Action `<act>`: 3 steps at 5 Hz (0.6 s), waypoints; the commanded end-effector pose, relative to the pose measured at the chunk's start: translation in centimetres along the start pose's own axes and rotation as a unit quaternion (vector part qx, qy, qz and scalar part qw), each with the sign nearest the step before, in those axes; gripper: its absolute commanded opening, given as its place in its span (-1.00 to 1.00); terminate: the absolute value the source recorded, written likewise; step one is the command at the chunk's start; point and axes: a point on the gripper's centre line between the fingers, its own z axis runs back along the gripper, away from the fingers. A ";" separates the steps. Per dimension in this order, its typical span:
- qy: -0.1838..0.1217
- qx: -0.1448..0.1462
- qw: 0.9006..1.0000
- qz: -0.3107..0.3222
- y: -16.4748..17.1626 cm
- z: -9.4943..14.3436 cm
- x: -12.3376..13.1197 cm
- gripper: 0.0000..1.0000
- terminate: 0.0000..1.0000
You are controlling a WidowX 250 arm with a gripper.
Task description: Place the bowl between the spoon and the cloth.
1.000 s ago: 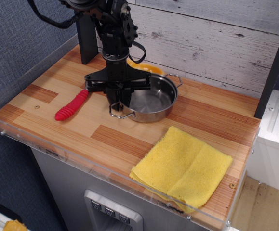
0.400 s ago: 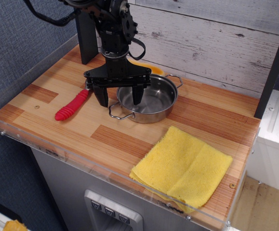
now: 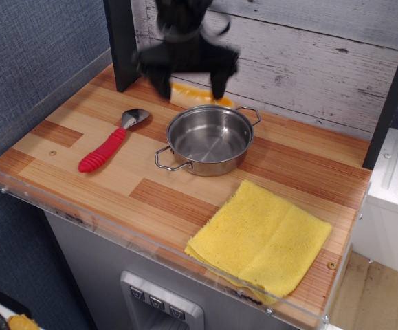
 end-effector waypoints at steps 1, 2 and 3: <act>-0.067 0.000 0.998 -0.010 -2.7 3.8 -1.2 1.00 -1.00; -0.060 0.005 0.998 -0.005 -2.2 3.7 -1.5 1.00 -1.00; -0.057 0.003 0.998 -0.007 -1.7 3.7 -1.7 1.00 -1.00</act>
